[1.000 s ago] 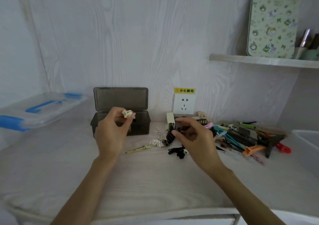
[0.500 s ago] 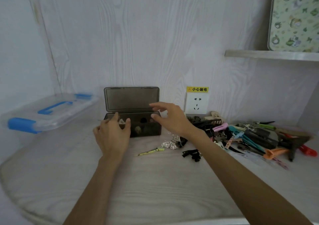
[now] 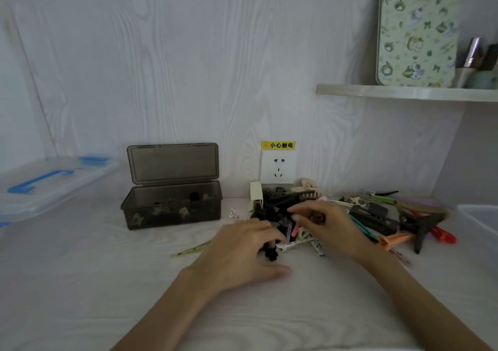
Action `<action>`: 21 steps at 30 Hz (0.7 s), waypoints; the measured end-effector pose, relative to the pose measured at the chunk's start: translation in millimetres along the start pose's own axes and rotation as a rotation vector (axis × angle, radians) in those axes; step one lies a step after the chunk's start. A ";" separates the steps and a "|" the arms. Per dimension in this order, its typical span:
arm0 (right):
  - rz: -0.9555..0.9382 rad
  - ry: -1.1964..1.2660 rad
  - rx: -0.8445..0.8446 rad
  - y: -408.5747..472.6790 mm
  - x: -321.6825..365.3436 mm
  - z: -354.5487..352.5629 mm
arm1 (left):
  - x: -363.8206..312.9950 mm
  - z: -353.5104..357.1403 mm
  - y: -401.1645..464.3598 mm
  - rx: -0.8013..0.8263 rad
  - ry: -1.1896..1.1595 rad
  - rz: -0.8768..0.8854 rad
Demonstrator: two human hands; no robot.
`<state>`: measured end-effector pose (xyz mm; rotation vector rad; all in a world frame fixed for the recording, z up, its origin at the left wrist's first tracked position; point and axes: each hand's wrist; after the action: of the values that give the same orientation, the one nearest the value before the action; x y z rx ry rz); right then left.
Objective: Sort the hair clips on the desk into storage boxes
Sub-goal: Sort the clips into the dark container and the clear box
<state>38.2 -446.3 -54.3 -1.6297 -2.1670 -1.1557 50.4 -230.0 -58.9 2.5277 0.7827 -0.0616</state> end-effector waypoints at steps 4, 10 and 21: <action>-0.192 -0.369 0.140 3.8 0.9 23.0 | 16.0 10.6 -2.2 -0.009 0.011 -0.047; -0.127 -0.385 0.150 0.9 0.8 23.5 | 28.0 12.0 -5.6 -0.132 0.019 -0.200; 0.002 0.047 -0.194 5.2 19.5 22.4 | 65.7 -24.9 -16.5 -0.823 -0.070 -0.487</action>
<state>41.9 -416.4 -55.9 -1.6599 -2.0802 -1.4282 93.9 -172.5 -56.2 1.5296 1.0999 0.0119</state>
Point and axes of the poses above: each hand's wrist, its own y-axis towards the middle knuckle, its own z-axis out of the palm, x = y × z, and after that the axes turned 1 degree about -y, right-handed
